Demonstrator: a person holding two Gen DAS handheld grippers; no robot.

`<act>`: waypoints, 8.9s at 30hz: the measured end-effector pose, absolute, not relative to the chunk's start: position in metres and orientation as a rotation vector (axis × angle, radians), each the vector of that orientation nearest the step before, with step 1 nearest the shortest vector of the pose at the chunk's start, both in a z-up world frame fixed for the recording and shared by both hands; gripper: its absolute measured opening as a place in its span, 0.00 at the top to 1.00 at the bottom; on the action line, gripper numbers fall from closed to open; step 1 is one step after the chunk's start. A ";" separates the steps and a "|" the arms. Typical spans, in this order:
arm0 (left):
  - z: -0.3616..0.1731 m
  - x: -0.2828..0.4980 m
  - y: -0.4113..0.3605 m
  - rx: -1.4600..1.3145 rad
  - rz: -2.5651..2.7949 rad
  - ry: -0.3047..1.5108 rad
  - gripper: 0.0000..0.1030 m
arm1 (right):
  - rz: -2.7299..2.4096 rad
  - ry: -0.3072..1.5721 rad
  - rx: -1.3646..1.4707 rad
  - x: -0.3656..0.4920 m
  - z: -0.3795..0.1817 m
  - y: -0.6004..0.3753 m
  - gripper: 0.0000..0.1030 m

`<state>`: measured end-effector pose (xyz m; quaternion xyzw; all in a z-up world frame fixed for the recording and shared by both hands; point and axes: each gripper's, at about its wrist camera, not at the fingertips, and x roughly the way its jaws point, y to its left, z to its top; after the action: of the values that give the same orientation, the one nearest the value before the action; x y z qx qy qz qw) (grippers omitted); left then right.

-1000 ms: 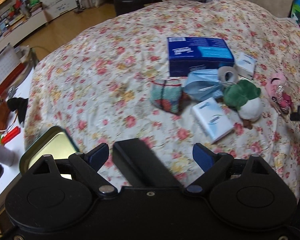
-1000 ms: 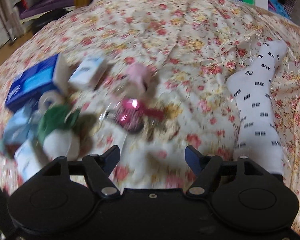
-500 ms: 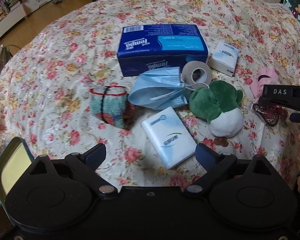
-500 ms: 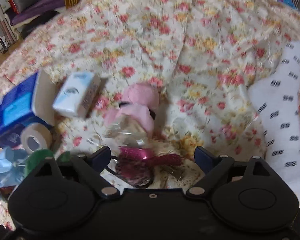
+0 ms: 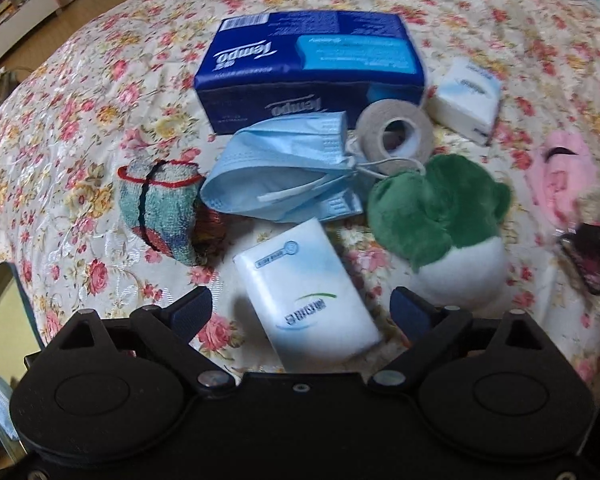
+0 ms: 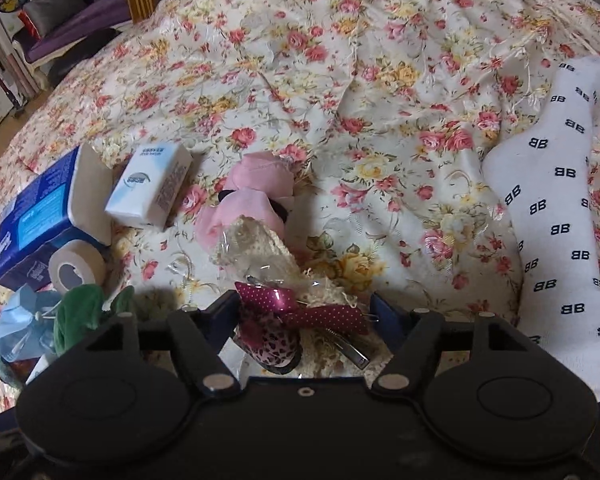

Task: Organize soft objects

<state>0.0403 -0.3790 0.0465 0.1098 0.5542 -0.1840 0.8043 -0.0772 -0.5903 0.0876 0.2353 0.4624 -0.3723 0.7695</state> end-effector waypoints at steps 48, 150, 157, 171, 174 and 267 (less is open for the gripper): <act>0.084 0.036 -0.021 -0.143 -0.044 1.022 0.50 | -0.172 0.890 0.161 -0.129 0.155 -0.243 0.32; 0.020 0.099 0.020 -0.121 0.087 1.144 0.13 | -0.140 1.290 -0.080 0.034 0.037 -0.113 0.31; 0.020 0.099 0.019 -0.115 0.084 1.145 0.13 | -0.137 1.303 -0.075 0.032 0.034 -0.115 0.31; 0.020 0.098 0.018 -0.118 0.086 1.147 0.13 | -0.132 1.321 -0.078 0.030 0.029 -0.113 0.31; 0.019 0.098 0.018 -0.117 0.084 1.147 0.13 | -0.127 1.326 -0.083 0.028 0.028 -0.111 0.31; 0.142 -0.002 -0.146 0.190 -0.273 0.965 0.03 | -0.677 1.028 0.223 -0.142 0.145 -0.439 0.29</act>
<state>-0.0025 -0.1458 0.1417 0.0910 0.4617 -0.1308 0.8726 -0.1422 -0.4388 0.1455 0.1043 0.4811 -0.3167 0.8108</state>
